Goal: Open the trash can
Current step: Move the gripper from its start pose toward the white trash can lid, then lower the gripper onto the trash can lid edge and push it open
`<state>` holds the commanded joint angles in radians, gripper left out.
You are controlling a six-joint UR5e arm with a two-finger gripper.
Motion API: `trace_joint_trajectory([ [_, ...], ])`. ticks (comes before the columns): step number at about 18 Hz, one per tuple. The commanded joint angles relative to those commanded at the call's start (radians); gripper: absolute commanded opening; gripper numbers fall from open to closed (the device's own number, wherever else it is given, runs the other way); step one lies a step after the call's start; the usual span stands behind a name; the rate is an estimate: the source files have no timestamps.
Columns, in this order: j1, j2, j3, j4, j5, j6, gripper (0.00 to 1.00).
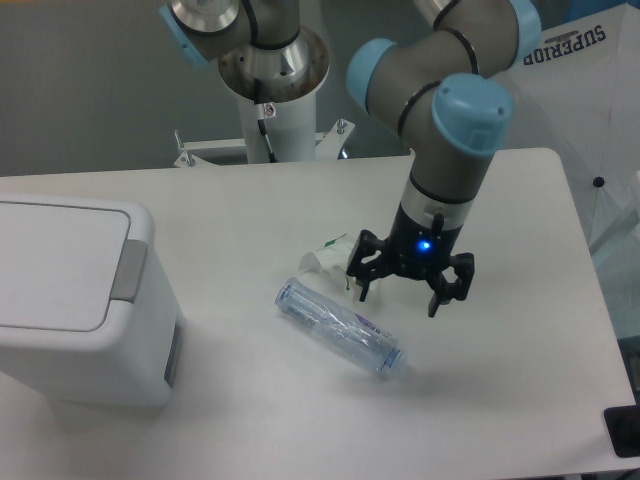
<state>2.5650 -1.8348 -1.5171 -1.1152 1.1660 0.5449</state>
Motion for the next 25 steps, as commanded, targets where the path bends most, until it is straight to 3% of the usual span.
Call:
trace_joint_trajectory([
  [7, -0.11, 0.034, 0.012, 0.0, -0.055, -0.147, 1.0],
  [12, -0.163, 0.037, 0.029, 0.002, -0.112, -0.154, 1.0],
  [25, -0.262, 0.068, 0.02, 0.037, -0.108, -0.194, 1.0],
])
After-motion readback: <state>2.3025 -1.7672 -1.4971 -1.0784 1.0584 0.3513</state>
